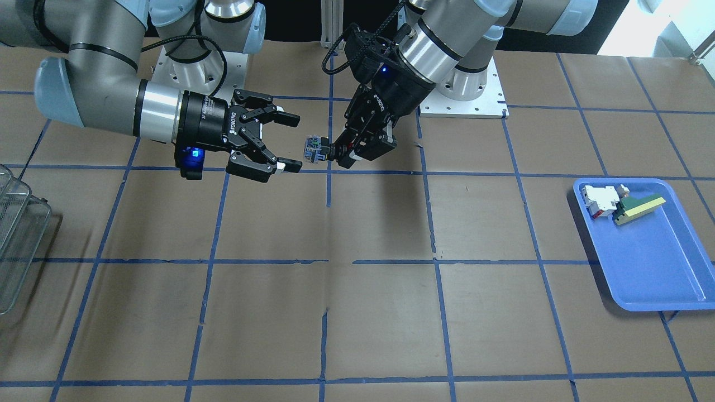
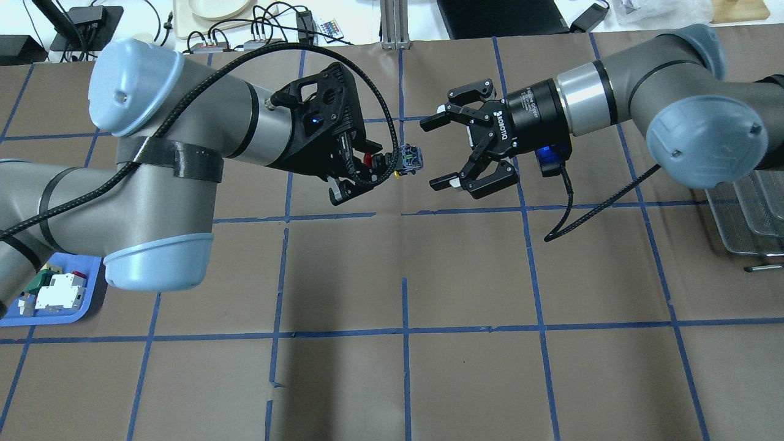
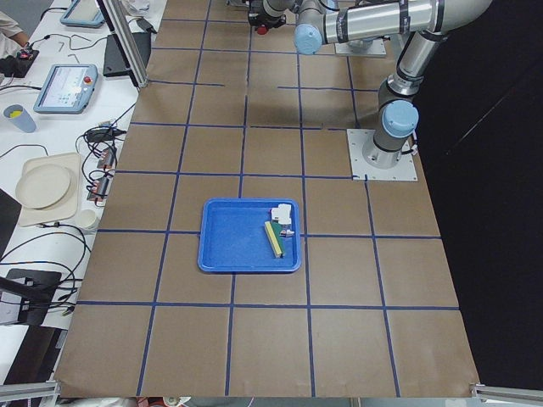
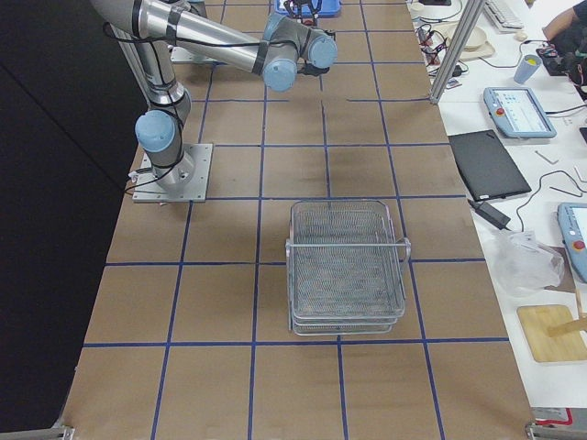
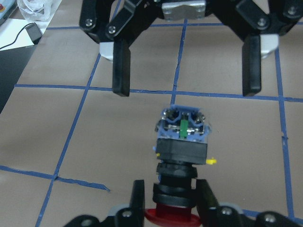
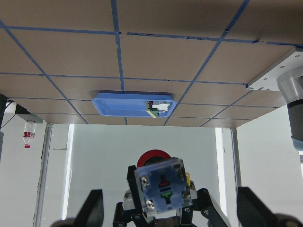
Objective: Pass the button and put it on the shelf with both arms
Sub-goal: 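Close the right gripper on the button's blue body beside the left gripper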
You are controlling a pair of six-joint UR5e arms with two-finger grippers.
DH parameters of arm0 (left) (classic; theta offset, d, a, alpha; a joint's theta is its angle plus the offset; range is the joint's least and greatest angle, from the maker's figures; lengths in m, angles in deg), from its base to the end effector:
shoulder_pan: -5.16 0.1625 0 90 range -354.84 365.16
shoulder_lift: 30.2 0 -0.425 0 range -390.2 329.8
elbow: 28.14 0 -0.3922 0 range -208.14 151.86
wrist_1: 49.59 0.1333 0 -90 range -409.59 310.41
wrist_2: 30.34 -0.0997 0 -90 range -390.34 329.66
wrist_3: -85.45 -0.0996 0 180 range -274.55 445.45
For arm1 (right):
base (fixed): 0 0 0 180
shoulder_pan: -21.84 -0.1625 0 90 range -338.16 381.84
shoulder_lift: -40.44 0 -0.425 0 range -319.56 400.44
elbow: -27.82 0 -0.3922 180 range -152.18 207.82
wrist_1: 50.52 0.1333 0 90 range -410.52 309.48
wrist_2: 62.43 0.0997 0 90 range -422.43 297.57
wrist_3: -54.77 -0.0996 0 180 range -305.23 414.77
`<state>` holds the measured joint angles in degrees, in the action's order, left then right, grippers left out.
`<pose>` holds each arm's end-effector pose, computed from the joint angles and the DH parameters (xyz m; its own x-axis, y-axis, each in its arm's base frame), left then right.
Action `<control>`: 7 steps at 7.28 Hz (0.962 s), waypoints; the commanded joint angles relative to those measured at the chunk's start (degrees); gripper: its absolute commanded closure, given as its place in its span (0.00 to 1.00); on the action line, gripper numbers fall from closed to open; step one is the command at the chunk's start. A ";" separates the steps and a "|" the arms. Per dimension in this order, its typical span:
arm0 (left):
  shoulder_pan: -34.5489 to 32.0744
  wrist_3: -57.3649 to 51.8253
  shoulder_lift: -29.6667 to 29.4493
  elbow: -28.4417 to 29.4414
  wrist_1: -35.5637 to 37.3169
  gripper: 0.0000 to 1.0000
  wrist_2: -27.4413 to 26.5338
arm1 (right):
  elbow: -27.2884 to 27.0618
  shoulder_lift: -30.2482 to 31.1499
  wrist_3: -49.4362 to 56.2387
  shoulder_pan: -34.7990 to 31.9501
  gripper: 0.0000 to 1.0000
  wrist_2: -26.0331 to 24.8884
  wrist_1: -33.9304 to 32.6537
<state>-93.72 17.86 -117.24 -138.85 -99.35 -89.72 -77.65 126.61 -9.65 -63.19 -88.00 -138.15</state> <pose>-0.2554 -0.4424 0.4263 -0.1808 0.9680 -0.1742 0.8126 0.0472 -0.5809 0.1811 -0.4929 0.3802 -0.1006 0.9945 -0.0289 0.3966 0.0667 0.9156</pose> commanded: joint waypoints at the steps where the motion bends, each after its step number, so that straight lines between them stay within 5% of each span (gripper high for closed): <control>1: -0.09 0.09 0.04 -0.21 0.36 0.80 -0.04 | 0.00 0.23 -0.26 -1.01 0.01 -0.26 0.18; 7: -0.09 0.53 0.04 -0.39 2.47 0.79 0.05 | -0.18 0.32 -0.26 -2.15 0.02 -0.35 0.89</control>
<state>-93.81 18.33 -117.17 -139.21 -96.97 -89.64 -77.80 126.87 -9.86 -65.21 -88.35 -137.34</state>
